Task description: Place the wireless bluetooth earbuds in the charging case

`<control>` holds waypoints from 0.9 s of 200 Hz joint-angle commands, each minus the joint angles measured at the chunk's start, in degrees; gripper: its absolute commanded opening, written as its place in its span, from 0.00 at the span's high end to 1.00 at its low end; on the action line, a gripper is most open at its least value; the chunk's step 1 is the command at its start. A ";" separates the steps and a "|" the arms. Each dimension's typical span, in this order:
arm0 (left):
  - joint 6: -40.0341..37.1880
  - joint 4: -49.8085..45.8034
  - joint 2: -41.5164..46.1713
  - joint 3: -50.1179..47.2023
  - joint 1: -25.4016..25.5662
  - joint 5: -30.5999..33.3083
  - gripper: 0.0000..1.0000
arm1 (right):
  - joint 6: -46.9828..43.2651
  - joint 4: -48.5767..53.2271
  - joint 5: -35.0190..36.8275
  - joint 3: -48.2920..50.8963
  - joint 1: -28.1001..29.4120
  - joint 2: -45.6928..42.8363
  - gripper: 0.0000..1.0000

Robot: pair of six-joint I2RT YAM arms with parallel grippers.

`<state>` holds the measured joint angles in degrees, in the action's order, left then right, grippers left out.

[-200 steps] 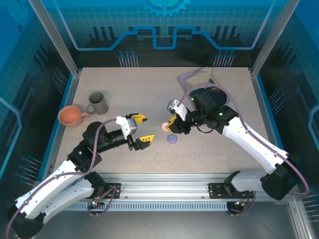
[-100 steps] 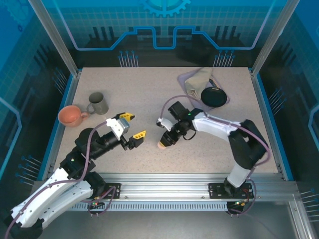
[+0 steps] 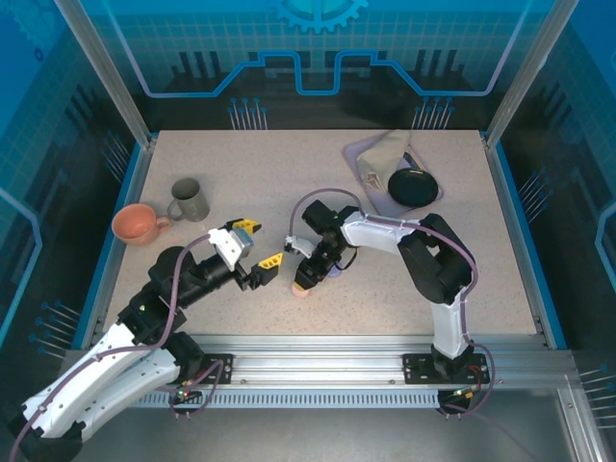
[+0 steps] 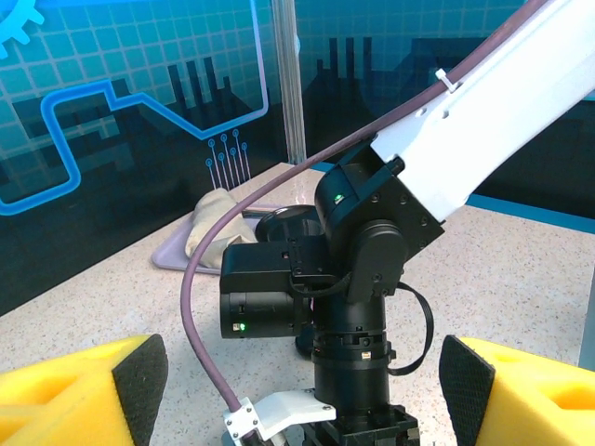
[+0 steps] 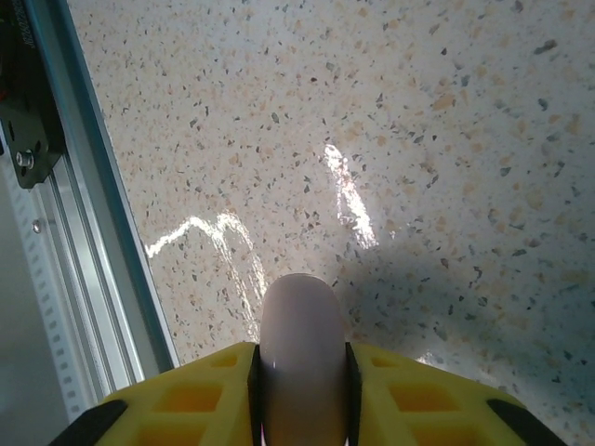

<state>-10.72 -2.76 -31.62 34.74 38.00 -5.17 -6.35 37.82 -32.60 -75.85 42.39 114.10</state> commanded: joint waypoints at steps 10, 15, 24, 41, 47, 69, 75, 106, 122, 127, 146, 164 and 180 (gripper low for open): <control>-1.10 0.48 -0.37 -0.35 0.27 0.25 0.20 | -2.78 4.86 -2.15 -3.07 0.37 2.94 0.70; -1.12 0.61 -0.46 -0.37 0.22 0.25 0.20 | -3.23 5.44 -2.32 -3.51 0.41 3.47 0.70; -1.19 1.15 -0.60 -0.63 0.23 0.21 0.20 | -3.56 5.93 -1.98 -3.92 0.38 4.12 0.69; -1.49 1.70 -1.04 -0.73 0.23 0.11 0.20 | -3.85 5.73 -0.73 -4.10 0.30 4.47 0.63; -1.58 1.69 -1.25 -0.58 0.23 0.19 0.20 | -3.76 5.40 -0.30 -4.01 0.24 4.26 0.60; -1.56 1.71 -1.91 0.04 0.23 0.11 0.19 | -3.57 4.28 1.62 -3.82 -0.08 2.33 0.48; -1.54 1.99 -2.16 0.13 0.23 0.28 0.19 | -3.67 4.28 2.41 -4.09 -0.29 1.68 0.45; -0.63 3.52 -3.16 0.15 0.22 1.20 0.17 | -4.71 4.83 8.09 -5.48 -1.30 -3.03 0.33; 0.58 4.62 -4.18 0.28 0.23 3.12 0.12 | -5.24 5.15 11.43 -5.56 -2.23 -6.89 0.30; 0.99 4.92 -4.62 0.24 0.23 4.28 0.09 | -5.24 5.04 12.05 -5.33 -2.78 -8.17 0.29; 2.82 5.64 -6.99 0.42 -0.08 10.40 0.02 | -4.41 2.84 14.41 -2.35 -5.12 -15.84 0.26; 5.63 6.76 -10.11 0.21 -2.05 14.20 0.01 | -3.86 -0.44 18.64 1.78 -7.61 -23.62 0.21; 10.47 7.35 -13.59 -0.03 -6.26 15.00 0.01 | -3.41 -4.32 22.79 6.17 -10.04 -30.18 0.12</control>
<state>-7.09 2.09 -41.60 34.65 36.12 4.01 -10.07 37.91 -17.02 -75.07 35.51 91.88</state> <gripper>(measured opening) 0.987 0.830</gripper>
